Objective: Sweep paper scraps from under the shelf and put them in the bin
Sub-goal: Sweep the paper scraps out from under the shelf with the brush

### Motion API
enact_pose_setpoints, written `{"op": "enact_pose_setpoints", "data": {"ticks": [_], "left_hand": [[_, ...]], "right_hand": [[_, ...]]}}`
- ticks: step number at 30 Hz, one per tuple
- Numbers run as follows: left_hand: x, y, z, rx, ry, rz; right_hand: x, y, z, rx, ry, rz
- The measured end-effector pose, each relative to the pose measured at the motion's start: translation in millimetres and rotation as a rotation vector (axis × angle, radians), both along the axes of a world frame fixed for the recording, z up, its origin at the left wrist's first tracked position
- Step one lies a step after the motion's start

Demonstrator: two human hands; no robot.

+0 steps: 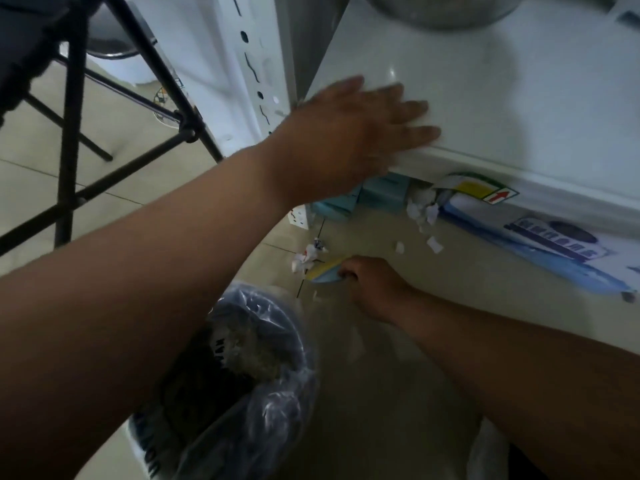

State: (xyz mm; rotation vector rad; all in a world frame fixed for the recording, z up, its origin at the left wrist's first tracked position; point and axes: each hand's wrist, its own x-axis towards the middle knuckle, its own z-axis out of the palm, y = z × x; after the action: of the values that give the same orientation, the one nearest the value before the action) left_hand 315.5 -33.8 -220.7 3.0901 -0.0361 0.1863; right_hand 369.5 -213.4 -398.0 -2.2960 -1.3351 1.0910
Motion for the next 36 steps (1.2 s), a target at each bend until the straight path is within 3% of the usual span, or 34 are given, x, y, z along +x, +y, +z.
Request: {"op": "enact_pose_setpoints", "data": {"ticks": [9, 13, 16, 20, 25, 36], "left_hand": [[6.6, 10.2, -10.2, 0.053, -0.021, 0.098], [2.6, 8.6, -27.9, 0.251, -0.128, 0.107], [1.5, 4.5, -40.4, 0.393, -0.251, 0.113], [5.8, 6.8, -46.6, 0.439, -0.388, 0.103], [8.1, 4.8, -51.0, 0.423, -0.398, 0.111], [8.2, 4.2, -52.8, 0.399, -0.466, 0.108]], "right_hand": [[-11.4, 58.5, -22.8, 0.023, 0.003, 0.177], [-19.9, 67.7, -48.0, -0.040, -0.054, 0.276], [-14.7, 58.1, -64.7, -0.226, -0.101, 0.375], [9.8, 21.5, -76.1, -0.238, -0.103, 0.253], [22.8, -8.6, -75.3, -0.223, -0.121, 0.106], [7.1, 6.0, -83.8, -0.358, -0.166, -0.145]]}}
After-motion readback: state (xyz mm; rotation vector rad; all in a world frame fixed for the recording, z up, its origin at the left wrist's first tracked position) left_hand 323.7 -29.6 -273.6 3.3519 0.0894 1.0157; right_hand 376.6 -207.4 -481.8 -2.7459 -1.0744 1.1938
